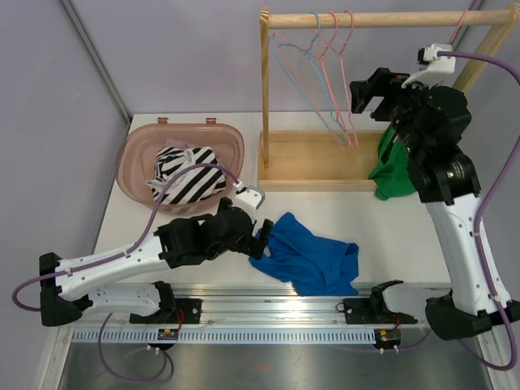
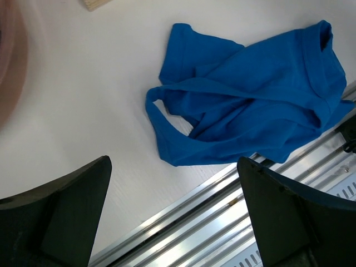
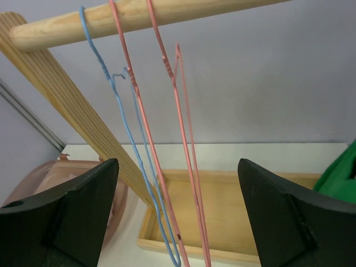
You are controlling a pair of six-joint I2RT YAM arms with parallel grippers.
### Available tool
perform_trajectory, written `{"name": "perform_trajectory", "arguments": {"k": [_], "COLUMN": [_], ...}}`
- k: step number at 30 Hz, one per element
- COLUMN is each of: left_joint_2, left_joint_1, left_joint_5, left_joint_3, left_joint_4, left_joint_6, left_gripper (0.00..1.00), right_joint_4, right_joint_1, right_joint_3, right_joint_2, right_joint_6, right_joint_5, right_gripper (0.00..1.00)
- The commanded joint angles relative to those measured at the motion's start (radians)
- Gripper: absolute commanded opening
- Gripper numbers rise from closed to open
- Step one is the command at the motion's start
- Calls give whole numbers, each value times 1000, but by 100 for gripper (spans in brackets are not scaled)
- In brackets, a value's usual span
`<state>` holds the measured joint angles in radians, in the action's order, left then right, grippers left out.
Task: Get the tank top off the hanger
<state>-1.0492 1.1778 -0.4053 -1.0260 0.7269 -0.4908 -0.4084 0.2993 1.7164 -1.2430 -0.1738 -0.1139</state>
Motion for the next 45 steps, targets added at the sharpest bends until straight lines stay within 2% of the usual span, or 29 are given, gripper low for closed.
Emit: {"name": "perform_trajectory", "arguments": {"k": [1,4,9,13,15,22,27,31,34,35,36,38,39,40,45], "left_joint_2": [-72,-167,-310,-416,-475,-653,-756,-816,-850,-856,-857,-851,-845,-835,-682], "left_joint_1": [52,97,138,145,148,148,149,151,149,149,149,149,149,149,148], "left_joint_5": [-33,-62,-43,14,28,112,131,128,132,135,137,125,112,82,-56], "left_joint_3": [-49,-89,-150,-197,-213,-220,-235,-227,-200,-186,-178,-172,-172,-172,-174], "left_joint_4": [-107,-126,-179,-207,-227,-310,-343,-354,-374,-386,-389,-382,-371,-357,-250], "left_joint_6": [-38,-45,-12,12,17,35,32,20,5,0,-3,-11,-18,-22,-40], "left_gripper": [99,99,99,99,99,99,99,99,84,75,53,29,8,0,0], "right_joint_4": [-32,-125,-308,-308,-345,-409,-455,-484,-487,-484,-483,-478,-478,-477,-483], "right_joint_1": [6,8,6,6,6,6,6,6,6,8,6,6,8,8,6], "right_joint_3": [-27,-63,-151,-302,-345,-422,-423,-414,-417,-422,-423,-429,-431,-431,-419], "right_joint_2": [130,219,359,560,608,821,902,902,907,910,912,916,921,922,927], "right_joint_6": [14,7,0,-47,-55,-95,-122,-124,-124,-124,-125,-128,-130,-131,-125], "right_joint_5": [-44,-37,75,109,154,269,292,345,362,361,361,365,365,368,365], "right_gripper": [97,100,99,100,100,100,99,99,100,99,99,99,100,99,99]}}
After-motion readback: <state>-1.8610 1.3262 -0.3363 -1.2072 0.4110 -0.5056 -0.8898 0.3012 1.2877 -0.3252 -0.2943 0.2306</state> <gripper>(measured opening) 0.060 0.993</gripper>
